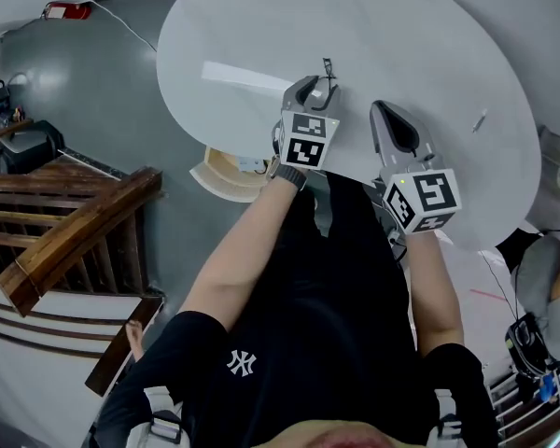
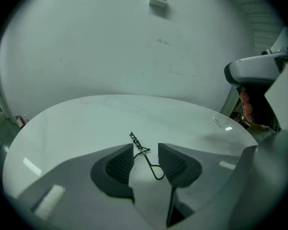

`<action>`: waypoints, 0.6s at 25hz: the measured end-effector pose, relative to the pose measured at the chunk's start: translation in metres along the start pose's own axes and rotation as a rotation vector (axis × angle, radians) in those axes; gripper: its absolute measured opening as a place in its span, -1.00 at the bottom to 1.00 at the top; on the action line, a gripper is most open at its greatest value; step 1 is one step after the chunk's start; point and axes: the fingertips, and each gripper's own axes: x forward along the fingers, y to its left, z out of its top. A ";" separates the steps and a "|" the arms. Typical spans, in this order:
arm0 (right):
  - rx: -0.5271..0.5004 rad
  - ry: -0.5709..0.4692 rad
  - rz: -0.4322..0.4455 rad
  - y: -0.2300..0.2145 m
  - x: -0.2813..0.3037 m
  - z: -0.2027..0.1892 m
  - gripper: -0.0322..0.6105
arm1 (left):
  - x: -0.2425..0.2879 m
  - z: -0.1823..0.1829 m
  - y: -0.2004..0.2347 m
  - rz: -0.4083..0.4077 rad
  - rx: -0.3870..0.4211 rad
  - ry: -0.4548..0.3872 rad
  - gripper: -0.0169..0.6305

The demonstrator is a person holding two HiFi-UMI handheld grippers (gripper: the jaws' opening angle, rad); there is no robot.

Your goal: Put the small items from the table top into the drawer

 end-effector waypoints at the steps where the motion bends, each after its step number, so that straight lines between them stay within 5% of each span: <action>1: 0.002 0.003 0.002 -0.002 0.002 0.000 -0.82 | 0.004 0.000 0.003 0.008 0.000 0.012 -0.44; 15: 0.019 0.028 0.022 -0.029 0.022 0.005 -0.83 | 0.037 -0.008 0.007 0.031 0.069 0.145 -0.41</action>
